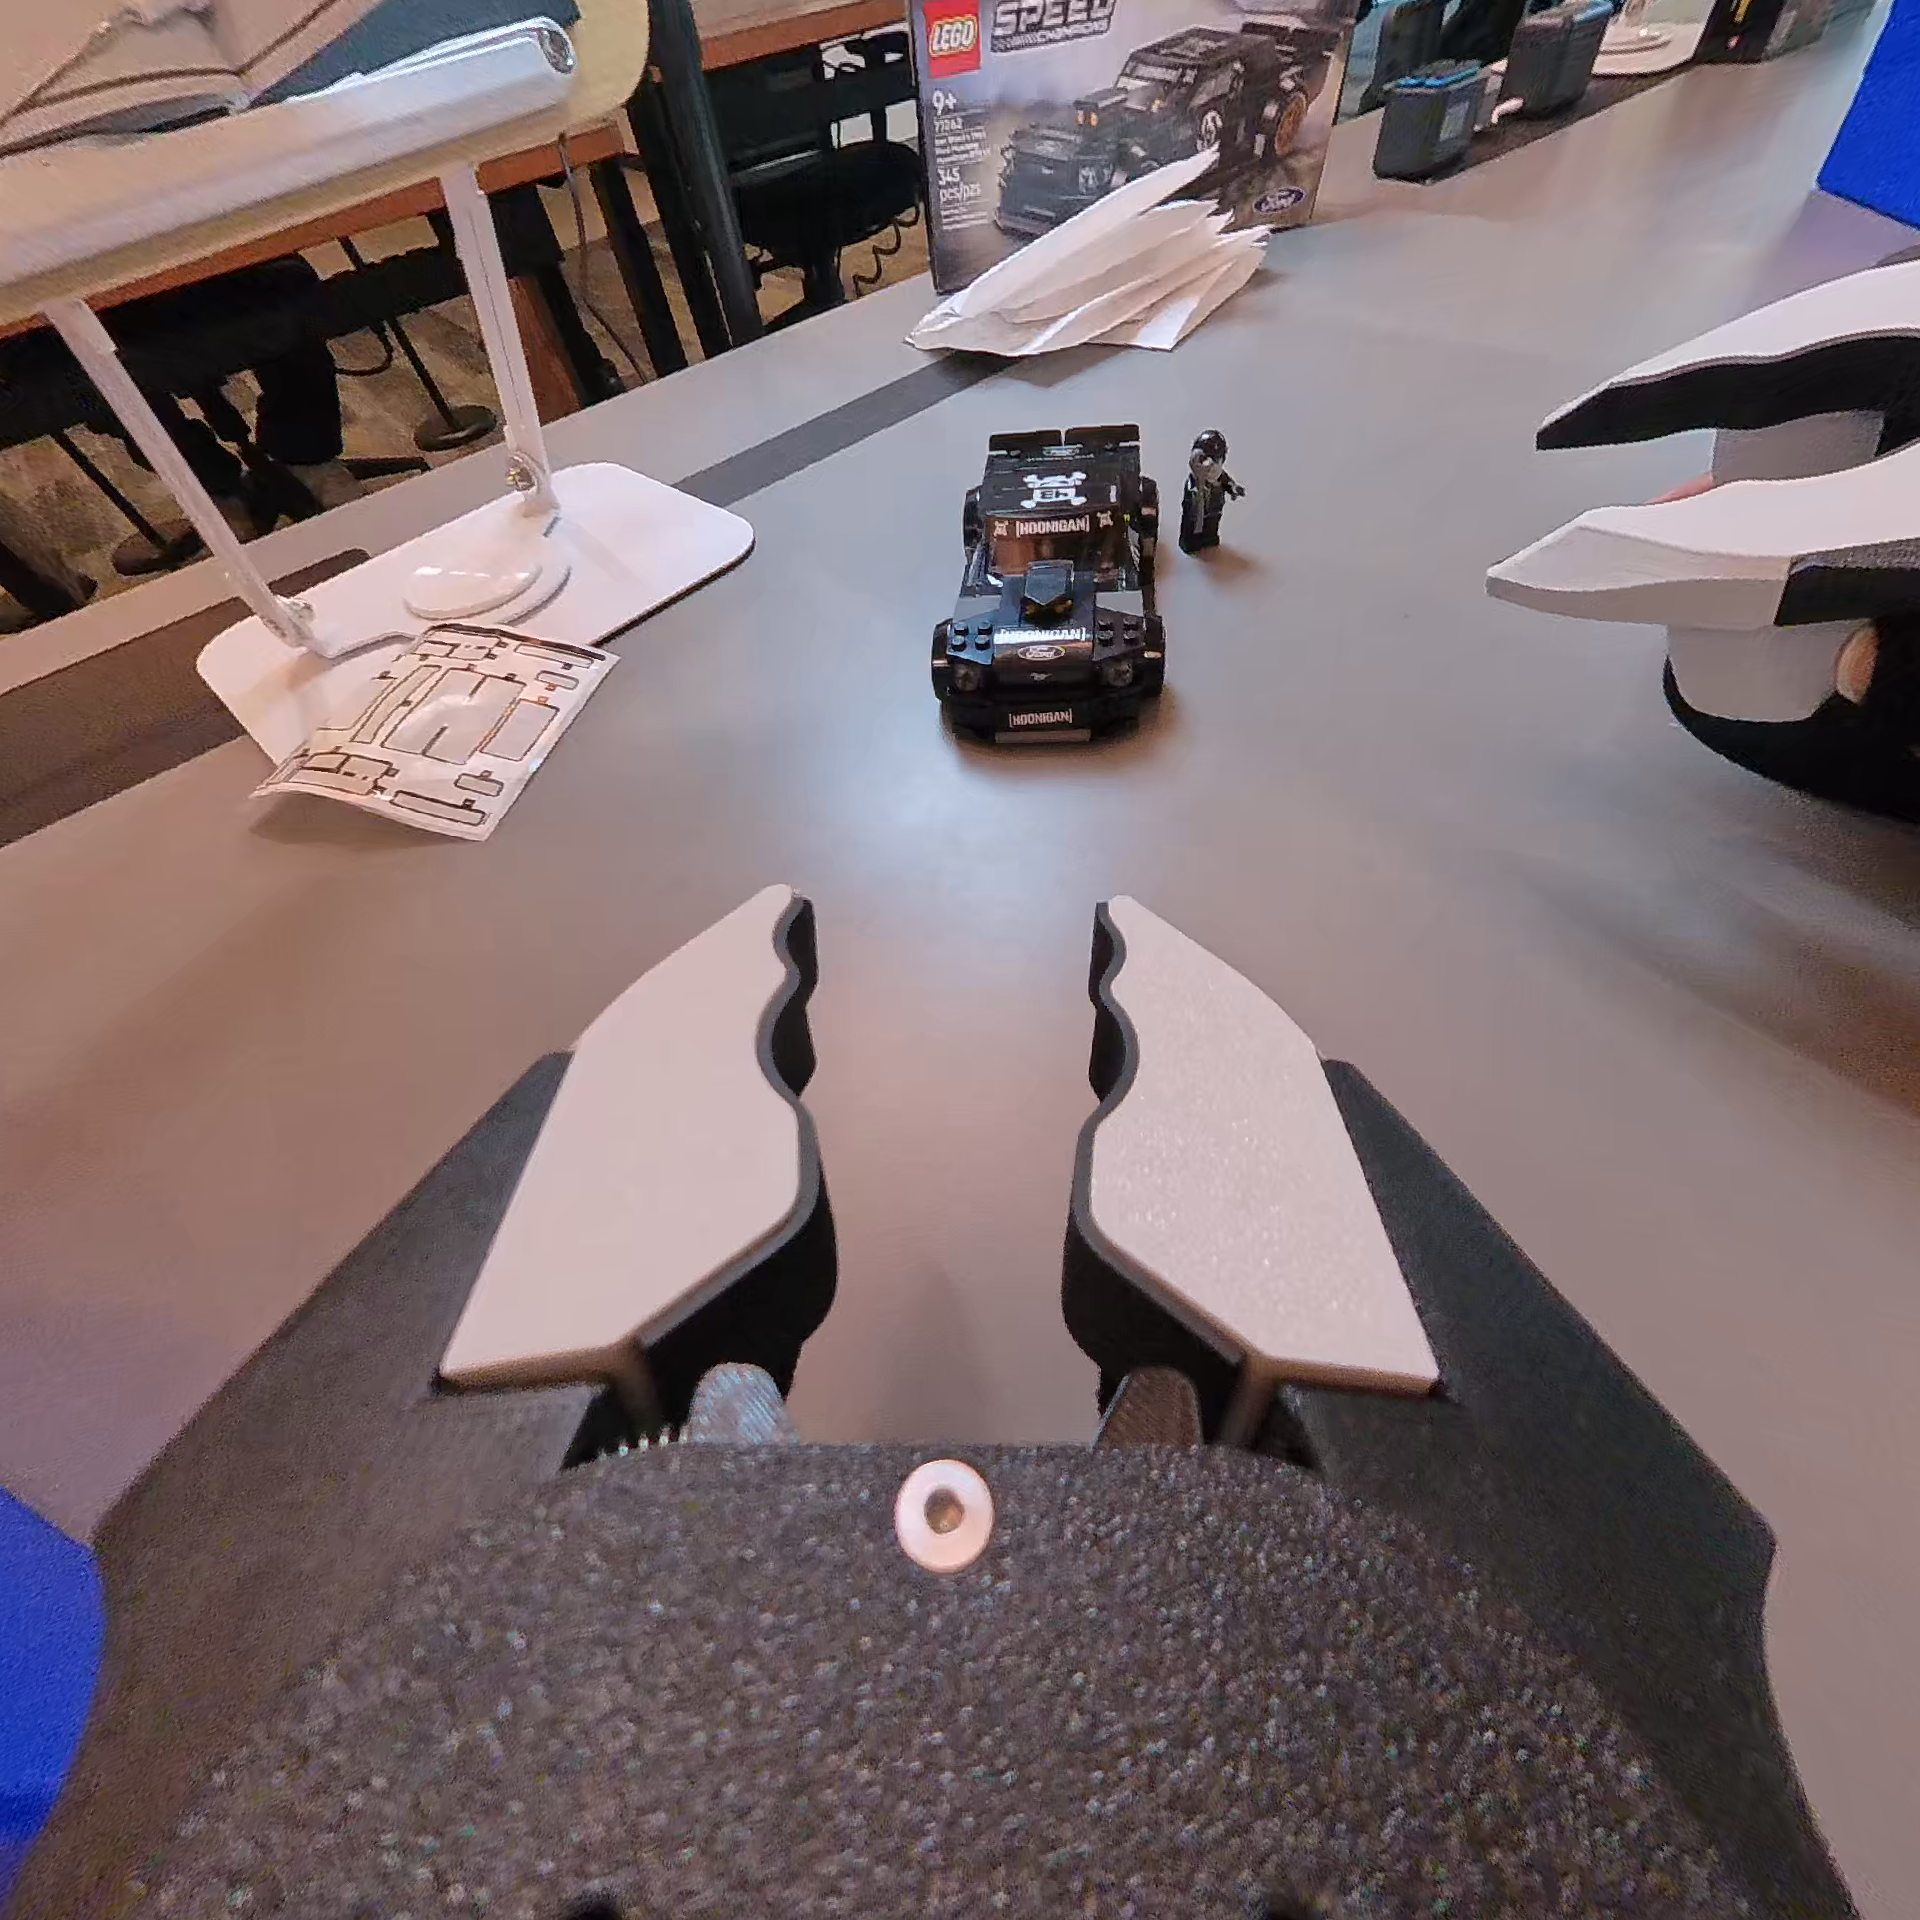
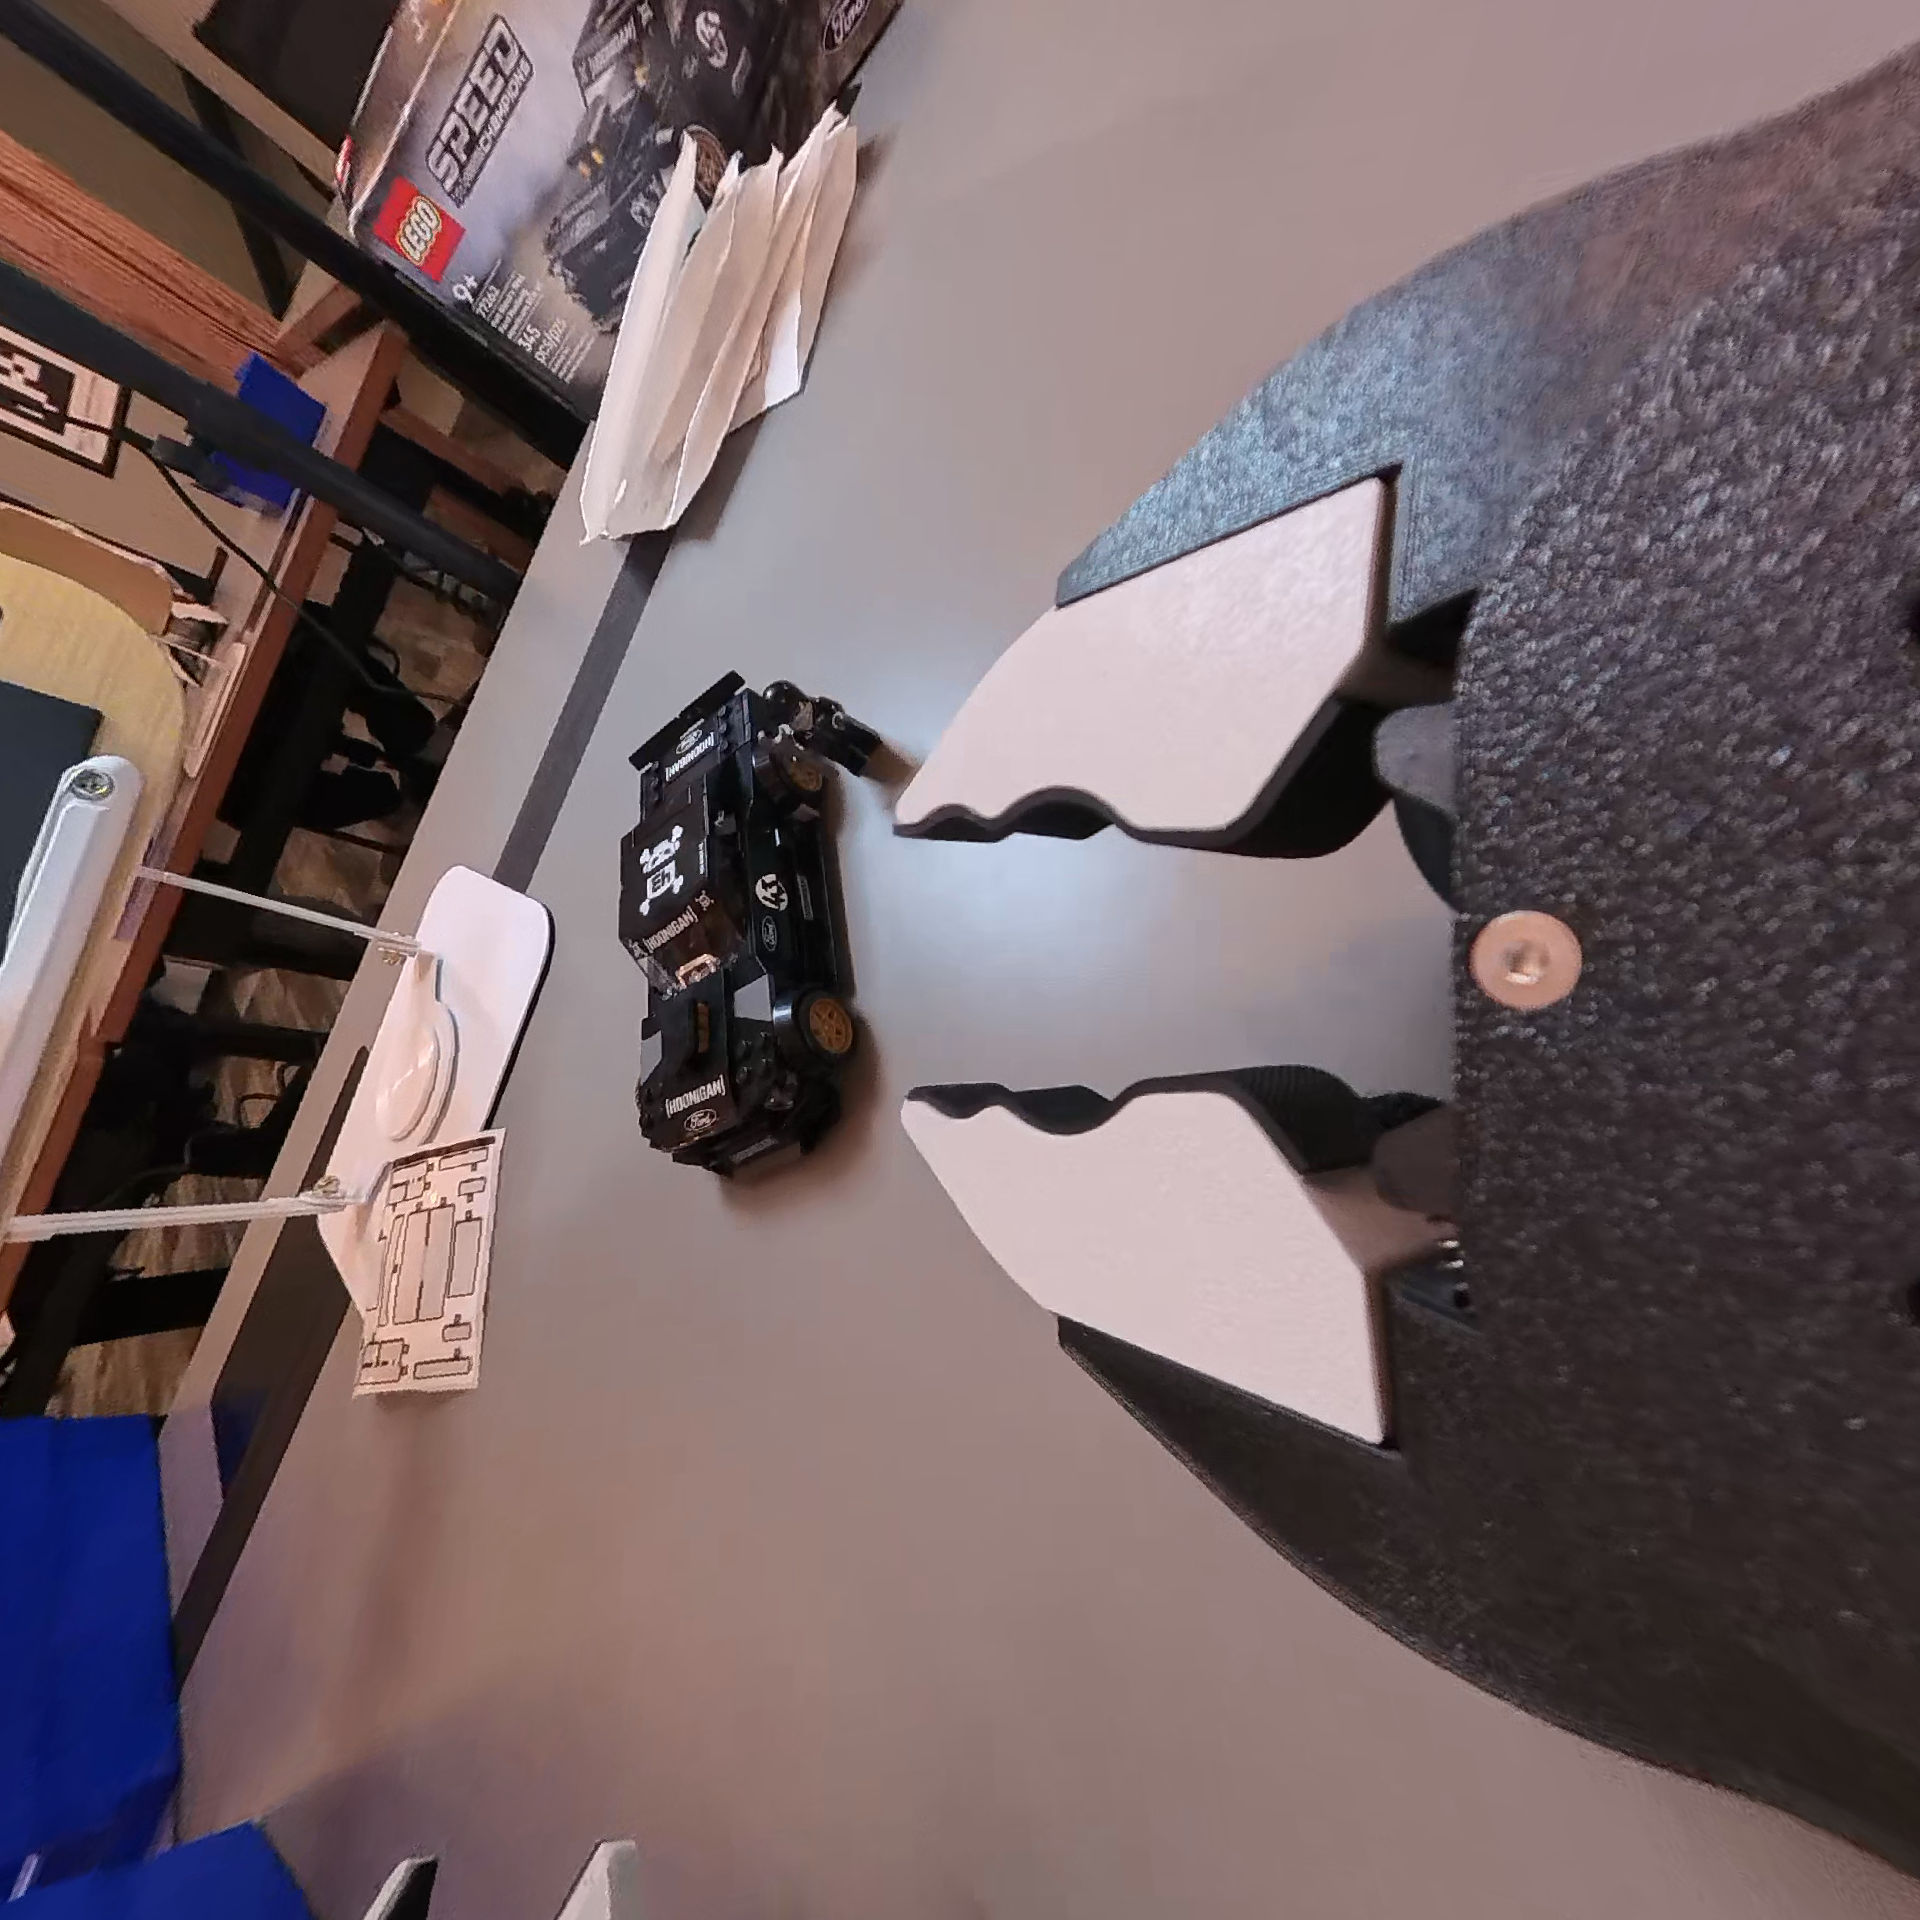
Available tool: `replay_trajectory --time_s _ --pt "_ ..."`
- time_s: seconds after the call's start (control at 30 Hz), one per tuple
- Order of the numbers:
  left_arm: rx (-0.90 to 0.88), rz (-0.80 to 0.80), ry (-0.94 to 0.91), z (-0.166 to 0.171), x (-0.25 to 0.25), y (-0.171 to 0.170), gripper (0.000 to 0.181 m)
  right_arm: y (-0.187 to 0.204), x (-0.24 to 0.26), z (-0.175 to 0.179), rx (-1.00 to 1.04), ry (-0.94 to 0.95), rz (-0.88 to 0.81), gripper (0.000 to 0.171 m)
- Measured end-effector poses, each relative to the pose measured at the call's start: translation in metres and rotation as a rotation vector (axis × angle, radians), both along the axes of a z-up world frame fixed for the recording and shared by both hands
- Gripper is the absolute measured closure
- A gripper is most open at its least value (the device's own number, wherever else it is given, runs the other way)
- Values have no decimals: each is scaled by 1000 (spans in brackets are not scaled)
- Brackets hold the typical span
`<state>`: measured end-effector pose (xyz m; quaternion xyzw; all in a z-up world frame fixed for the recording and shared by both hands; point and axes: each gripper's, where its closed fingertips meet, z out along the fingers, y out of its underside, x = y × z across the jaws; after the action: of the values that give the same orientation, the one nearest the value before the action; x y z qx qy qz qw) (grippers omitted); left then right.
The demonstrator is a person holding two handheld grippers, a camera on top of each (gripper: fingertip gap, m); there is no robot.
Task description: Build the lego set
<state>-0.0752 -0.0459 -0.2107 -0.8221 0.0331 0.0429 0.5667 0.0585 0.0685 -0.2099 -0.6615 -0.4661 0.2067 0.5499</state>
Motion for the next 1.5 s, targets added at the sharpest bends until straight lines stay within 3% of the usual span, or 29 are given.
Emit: replay_trajectory --time_s 0.1,0.23,0.4,0.5,0.73,1.0,1.33,1.5 --pt "32 13 -22 7 -4 1 132 -1 -8 12 -30 49 36 126" --pt "79 29 5 31 -17 17 133 16 -40 70 109 143 109 126" --pt "162 54 134 87 -40 66 131 60 -127 144 325 164 221 115" --pt "202 75 154 110 -60 104 132 102 -185 168 345 140 226 110" --pt "207 167 113 112 -129 170 136 197 -262 166 319 -11 173 86" --pt "226 127 8 101 -146 187 139 234 -286 164 239 -11 237 62" --pt "242 101 -38 102 -147 182 141 238 -300 154 274 10 273 69" --pt "239 102 -44 99 -149 181 141 231 -300 151 300 20 314 100"
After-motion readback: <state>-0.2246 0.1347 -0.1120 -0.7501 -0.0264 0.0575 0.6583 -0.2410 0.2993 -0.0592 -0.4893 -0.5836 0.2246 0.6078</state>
